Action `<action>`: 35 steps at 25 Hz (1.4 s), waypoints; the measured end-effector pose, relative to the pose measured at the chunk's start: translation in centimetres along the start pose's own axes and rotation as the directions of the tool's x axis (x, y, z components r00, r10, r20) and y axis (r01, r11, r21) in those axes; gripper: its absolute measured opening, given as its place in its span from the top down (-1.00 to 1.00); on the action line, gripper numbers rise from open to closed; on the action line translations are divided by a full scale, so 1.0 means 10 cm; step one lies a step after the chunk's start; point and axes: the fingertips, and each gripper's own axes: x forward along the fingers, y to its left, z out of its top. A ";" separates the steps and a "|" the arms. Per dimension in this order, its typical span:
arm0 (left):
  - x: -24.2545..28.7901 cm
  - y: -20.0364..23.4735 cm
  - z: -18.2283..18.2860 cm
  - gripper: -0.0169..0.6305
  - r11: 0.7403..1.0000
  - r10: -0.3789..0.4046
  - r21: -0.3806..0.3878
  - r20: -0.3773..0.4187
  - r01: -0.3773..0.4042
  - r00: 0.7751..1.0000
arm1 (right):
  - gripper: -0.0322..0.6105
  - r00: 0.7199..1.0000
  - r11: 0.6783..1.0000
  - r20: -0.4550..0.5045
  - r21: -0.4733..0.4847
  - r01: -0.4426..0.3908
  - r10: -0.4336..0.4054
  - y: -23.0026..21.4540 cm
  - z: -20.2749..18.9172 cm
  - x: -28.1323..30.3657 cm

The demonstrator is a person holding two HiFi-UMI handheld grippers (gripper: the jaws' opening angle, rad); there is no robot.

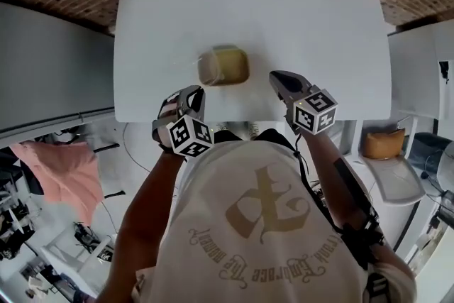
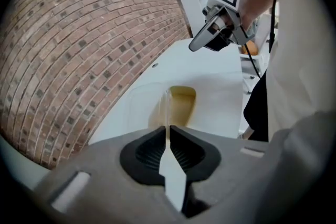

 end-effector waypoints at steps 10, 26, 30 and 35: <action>-0.30 0.26 -0.23 0.86 0.986 0.090 -0.145 0.015 -0.087 0.996 | 0.88 1.000 0.998 0.007 -0.051 -0.027 0.027 0.05 0.28 0.15; -0.60 0.28 -0.50 0.86 0.910 0.155 -0.396 0.051 -0.122 0.987 | 0.88 0.997 0.992 -0.018 -0.095 -0.078 0.077 0.31 0.30 0.18; -0.64 0.30 -0.55 0.86 0.892 0.156 -0.437 0.061 -0.114 0.986 | 0.88 0.997 0.992 -0.019 -0.098 -0.078 0.076 0.35 0.28 0.16; -0.66 0.28 -0.57 0.85 0.884 0.151 -0.457 0.076 -0.100 0.986 | 0.88 0.997 0.992 -0.018 -0.099 -0.079 0.078 0.41 0.24 0.15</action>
